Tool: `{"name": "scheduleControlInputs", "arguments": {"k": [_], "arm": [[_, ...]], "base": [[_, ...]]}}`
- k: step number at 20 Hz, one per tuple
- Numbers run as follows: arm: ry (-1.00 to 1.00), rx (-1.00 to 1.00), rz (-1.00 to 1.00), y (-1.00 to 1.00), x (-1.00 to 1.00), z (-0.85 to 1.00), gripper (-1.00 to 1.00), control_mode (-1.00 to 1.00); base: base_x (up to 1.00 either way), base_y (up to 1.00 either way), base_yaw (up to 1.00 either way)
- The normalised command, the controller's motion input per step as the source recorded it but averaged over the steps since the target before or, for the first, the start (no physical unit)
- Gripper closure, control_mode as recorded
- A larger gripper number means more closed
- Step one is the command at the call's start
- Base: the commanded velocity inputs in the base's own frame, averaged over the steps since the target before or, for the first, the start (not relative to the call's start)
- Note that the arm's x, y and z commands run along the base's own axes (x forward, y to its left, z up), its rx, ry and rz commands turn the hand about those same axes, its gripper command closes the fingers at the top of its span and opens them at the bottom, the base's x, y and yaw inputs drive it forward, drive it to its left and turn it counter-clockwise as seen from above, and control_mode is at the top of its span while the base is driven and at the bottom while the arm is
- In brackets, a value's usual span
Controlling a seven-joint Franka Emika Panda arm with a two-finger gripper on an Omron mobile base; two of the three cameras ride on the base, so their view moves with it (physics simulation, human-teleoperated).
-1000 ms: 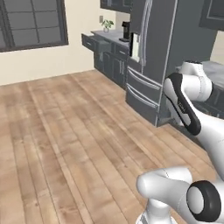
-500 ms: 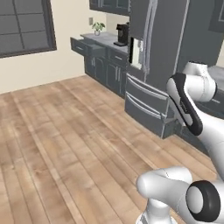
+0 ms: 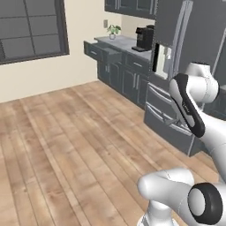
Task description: Pick up the metallic utensils from the counter and place them in the open drawer. Make sure not to pick up any wooden utensils.
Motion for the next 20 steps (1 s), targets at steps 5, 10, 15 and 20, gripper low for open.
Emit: {"name": "scheduleControlInputs", "arguments": {"k": [5, 10, 15, 20], "arm": [[0.00, 0.00, 0.00, 0.00, 0.00, 0.00, 1.00, 1.00], [0.00, 0.00, 0.00, 0.00, 0.00, 0.00, 1.00, 1.00], [0.00, 0.00, 0.00, 0.00, 0.00, 0.00, 1.00, 1.00], [0.00, 0.00, 0.00, 0.00, 0.00, 0.00, 1.00, 1.00]], "base": [[1.00, 0.22, 0.02], [1.00, 0.04, 0.03], [1.00, 0.00, 0.09], [1.00, -0.08, 0.13]]}}
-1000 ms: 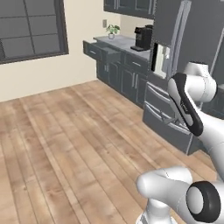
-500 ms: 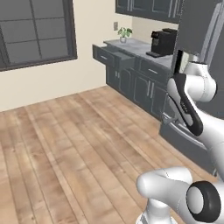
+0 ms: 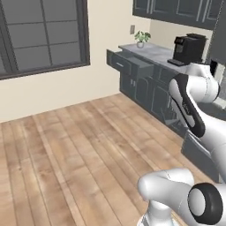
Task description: Pick up the metallic utensils from the counter and place them in the open drawer. Make sure not to pick up any wooden utensils.
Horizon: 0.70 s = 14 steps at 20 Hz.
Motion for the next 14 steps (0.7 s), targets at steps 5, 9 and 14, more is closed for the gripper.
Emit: {"name": "scheduleControlInputs", "arguments": {"k": [5, 9, 14], "arm": [[0.00, 0.00, 0.00, 0.00, 0.00, 0.00, 1.00, 1.00], [0.00, 0.00, 0.00, 0.00, 0.00, 0.00, 1.00, 1.00], [0.00, 0.00, 0.00, 0.00, 0.00, 0.00, 1.00, 1.00]], "base": [[1.00, -0.18, 0.15], [1.00, -0.42, 0.22], [1.00, -0.43, 0.22]]}}
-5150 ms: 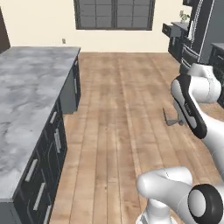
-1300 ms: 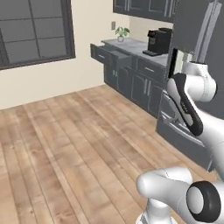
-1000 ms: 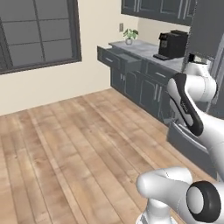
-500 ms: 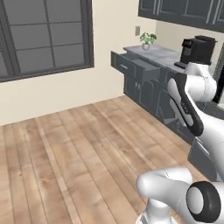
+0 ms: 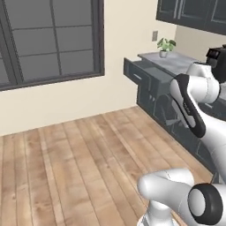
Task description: Pick up the metallic utensils from the counter and place them in the open drawer. Make sure not to pick up any wooden utensils.
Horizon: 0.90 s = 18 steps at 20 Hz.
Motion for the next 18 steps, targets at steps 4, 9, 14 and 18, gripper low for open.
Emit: {"name": "scheduleControlInputs", "arguments": {"k": [4, 9, 14, 18], "arm": [[0.00, 0.00, 0.00, 0.00, 0.00, 0.00, 1.00, 1.00], [0.00, 0.00, 0.00, 0.00, 0.00, 0.00, 1.00, 1.00], [0.00, 0.00, 0.00, 0.00, 0.00, 0.00, 1.00, 1.00], [0.00, 0.00, 0.00, 0.00, 0.00, 0.00, 1.00, 1.00]], "base": [[1.00, -0.24, 0.18], [1.00, -0.21, 0.16], [1.00, -0.34, 0.16], [0.73, -0.58, 0.09]]}}
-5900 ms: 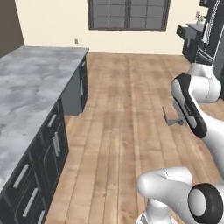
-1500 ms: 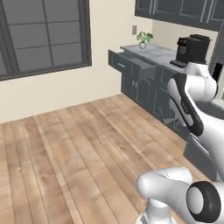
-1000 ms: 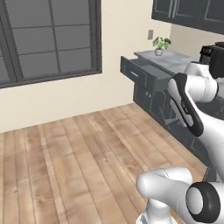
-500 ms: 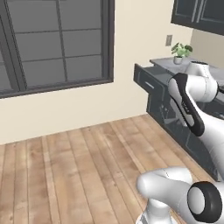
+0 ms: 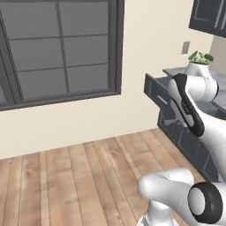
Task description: Pick up the metallic utensils from the counter and place them in the open drawer. Make sure not to pick up any wooden utensils.
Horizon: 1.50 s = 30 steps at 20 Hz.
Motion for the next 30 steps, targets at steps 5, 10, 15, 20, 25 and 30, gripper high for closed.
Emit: {"name": "scheduleControlInputs", "arguments": {"k": [5, 10, 15, 20, 25, 30], "arm": [[0.00, 0.00, 0.00, 0.00, 0.00, 0.00, 1.00, 1.00], [0.00, 0.00, 0.00, 0.00, 0.00, 0.00, 1.00, 1.00], [0.00, 0.00, 0.00, 0.00, 0.00, 0.00, 1.00, 1.00], [0.00, 0.00, 0.00, 0.00, 0.00, 0.00, 1.00, 1.00], [0.00, 0.00, 0.00, 0.00, 0.00, 0.00, 1.00, 1.00], [0.00, 0.00, 0.00, 0.00, 0.00, 0.00, 1.00, 1.00]], "base": [[0.32, -0.70, 0.00], [0.62, -0.14, -0.07], [0.85, -0.09, -0.05], [0.54, -0.55, -0.02], [0.53, -0.39, 0.00], [0.33, -0.57, 0.00]]}}
